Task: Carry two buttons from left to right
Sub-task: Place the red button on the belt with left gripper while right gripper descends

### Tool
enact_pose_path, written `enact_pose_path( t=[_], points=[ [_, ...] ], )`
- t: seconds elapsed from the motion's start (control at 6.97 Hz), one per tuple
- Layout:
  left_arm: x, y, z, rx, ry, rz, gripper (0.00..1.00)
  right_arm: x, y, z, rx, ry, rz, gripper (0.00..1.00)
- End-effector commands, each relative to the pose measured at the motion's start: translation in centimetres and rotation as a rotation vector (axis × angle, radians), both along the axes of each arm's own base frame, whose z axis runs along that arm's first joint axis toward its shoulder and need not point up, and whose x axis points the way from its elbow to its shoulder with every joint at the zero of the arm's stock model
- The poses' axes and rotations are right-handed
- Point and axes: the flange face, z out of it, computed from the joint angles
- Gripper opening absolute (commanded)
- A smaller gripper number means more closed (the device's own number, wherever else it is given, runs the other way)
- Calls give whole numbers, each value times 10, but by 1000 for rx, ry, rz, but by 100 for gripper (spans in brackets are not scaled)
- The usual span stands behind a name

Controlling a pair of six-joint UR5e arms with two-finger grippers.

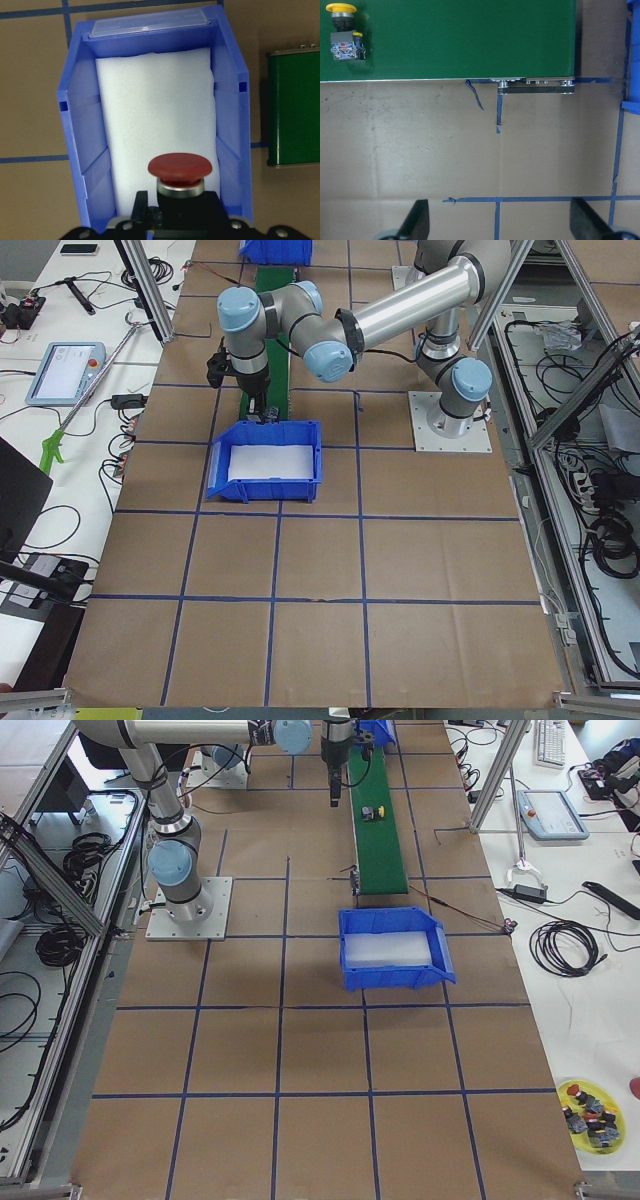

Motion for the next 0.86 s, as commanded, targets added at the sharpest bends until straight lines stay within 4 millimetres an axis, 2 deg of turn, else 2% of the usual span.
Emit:
enact_pose_path(
  t=[0.0,0.29,0.43,0.57,0.72],
  points=[
    [-66,-13,-3,1,-2,38,0,0,0,-1,3,0,0,100],
    [-157,-19,-3,-2,-7,99,0,0,0,-1,3,0,0,100],
    [-191,-20,-5,-3,-7,96,0,0,0,-1,3,0,0,100],
    [-207,-21,-19,18,0,75,0,0,0,-1,1,0,0,100],
    [-209,-22,-36,47,3,79,0,0,0,-1,1,0,0,100]
  ],
)
